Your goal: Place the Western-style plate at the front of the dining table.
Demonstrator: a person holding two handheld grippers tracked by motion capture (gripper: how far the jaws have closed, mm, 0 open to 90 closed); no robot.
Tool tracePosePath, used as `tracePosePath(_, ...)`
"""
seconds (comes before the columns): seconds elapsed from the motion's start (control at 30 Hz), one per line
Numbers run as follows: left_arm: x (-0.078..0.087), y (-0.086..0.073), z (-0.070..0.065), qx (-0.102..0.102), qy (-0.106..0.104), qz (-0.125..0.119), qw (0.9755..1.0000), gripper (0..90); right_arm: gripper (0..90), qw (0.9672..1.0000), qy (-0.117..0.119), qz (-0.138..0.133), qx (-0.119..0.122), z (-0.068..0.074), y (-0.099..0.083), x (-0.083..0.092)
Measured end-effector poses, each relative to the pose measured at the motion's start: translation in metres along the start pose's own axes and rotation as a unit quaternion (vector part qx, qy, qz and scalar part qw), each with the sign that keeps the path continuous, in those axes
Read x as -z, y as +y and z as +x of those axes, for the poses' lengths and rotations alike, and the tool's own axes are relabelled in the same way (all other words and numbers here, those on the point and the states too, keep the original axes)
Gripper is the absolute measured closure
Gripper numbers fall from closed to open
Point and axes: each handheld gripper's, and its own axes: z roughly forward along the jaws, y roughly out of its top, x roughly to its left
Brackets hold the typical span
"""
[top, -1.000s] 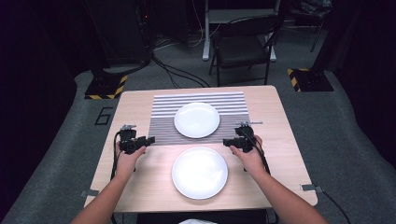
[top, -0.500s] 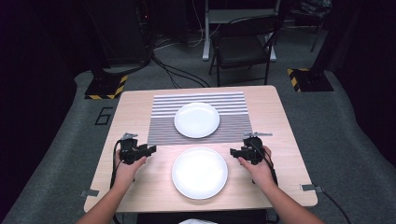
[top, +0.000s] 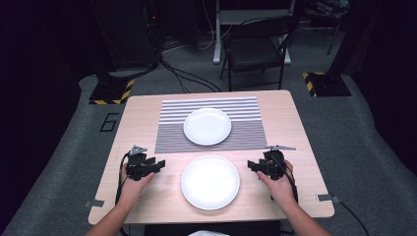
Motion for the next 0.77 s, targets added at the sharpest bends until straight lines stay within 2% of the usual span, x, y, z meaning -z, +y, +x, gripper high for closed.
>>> tracePosePath(0.1, -0.002, -0.002, -0.001, -0.008, 0.007, -0.002, 0.9999, 47.3, 43.9, 0.9998, -0.015, -0.006, 0.011, -0.004, -0.003, 0.000)
tracePosePath(0.17, -0.003, -0.004, 0.000, -0.016, 0.008, -0.002, 0.9998, 47.3, 43.9, 0.9997, -0.019, -0.008, 0.010, -0.007, -0.004, 0.000)
tracePosePath(0.2, -0.003, -0.005, 0.001, -0.018, 0.009, -0.003, 0.9998, 47.3, 43.9, 0.9998, -0.018, -0.004, 0.003, -0.008, -0.005, 0.000)
tracePosePath(0.4, -0.007, -0.009, 0.004, -0.013, 0.008, 0.003, 0.9999, 47.3, 43.9, 0.9997, -0.026, -0.001, 0.002, -0.011, -0.007, -0.004)
tracePosePath(0.5, -0.009, -0.011, 0.003, -0.016, 0.009, 0.005, 0.9998, 47.3, 43.9, 0.9993, -0.033, -0.003, 0.019, -0.009, -0.009, -0.007)
tracePosePath(0.67, -0.010, -0.012, 0.003, -0.025, 0.012, 0.010, 0.9996, 46.5, 43.6, 0.9987, -0.041, 0.001, 0.031, -0.007, -0.011, -0.009)
tracePosePath(0.77, -0.013, -0.012, 0.003, -0.030, 0.015, 0.017, 0.9993, 45.4, 42.3, 0.9974, -0.049, -0.001, 0.052, -0.005, -0.014, -0.013)
